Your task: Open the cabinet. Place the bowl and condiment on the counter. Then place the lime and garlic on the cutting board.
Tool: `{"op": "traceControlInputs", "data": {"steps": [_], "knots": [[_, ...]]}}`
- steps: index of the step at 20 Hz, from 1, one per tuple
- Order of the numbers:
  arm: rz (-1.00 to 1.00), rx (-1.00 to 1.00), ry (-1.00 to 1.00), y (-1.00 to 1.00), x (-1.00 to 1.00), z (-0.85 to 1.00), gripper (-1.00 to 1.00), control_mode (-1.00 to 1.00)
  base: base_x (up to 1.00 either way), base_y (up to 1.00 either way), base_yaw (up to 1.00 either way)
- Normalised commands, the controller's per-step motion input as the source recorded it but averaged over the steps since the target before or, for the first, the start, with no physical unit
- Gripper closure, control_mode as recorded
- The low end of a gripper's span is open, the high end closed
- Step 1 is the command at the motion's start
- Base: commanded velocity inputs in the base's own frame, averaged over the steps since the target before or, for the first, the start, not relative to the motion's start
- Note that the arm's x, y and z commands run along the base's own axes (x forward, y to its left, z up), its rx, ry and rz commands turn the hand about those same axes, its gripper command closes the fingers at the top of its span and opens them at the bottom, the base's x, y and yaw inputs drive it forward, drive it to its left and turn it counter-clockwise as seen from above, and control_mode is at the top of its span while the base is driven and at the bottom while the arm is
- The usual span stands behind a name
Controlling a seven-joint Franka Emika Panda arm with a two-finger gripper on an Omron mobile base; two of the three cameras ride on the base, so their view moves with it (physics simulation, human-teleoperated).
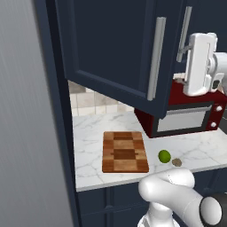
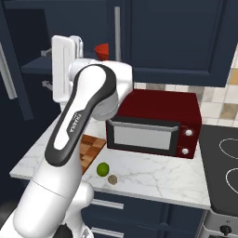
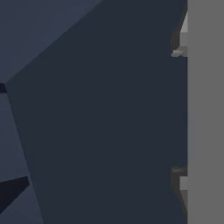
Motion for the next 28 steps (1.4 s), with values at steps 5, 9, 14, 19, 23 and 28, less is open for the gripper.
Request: {"op": "traceControlInputs", "data": {"steps": [5, 9, 14, 19, 23, 28], "knots": [[0.00, 0.00, 0.00, 0.02, 0.22, 0.00, -1.00, -1.00, 0.00, 0.00, 0.00], [0.00, 0.00, 0.00, 0.13, 0.20, 0.00, -1.00, -1.00, 0.00, 0.00, 0.00], [0.00, 0.00, 0.04, 0.23, 0.25, -0.07, -1.00, -1.00, 0.00, 0.00, 0.00], [0.00, 0.00, 0.04, 0.28, 0.12, -0.06, -1.00, -1.00, 0.00, 0.00, 0.00], [0.00, 0.00, 0.01, 0.32, 0.00, -0.01, -1.00, -1.00, 0.00, 0.00, 0.00], [0.00, 0.00, 0.00, 0.32, -0.16, 0.00, -1.00, -1.00, 0.00, 0.00, 0.00]]}}
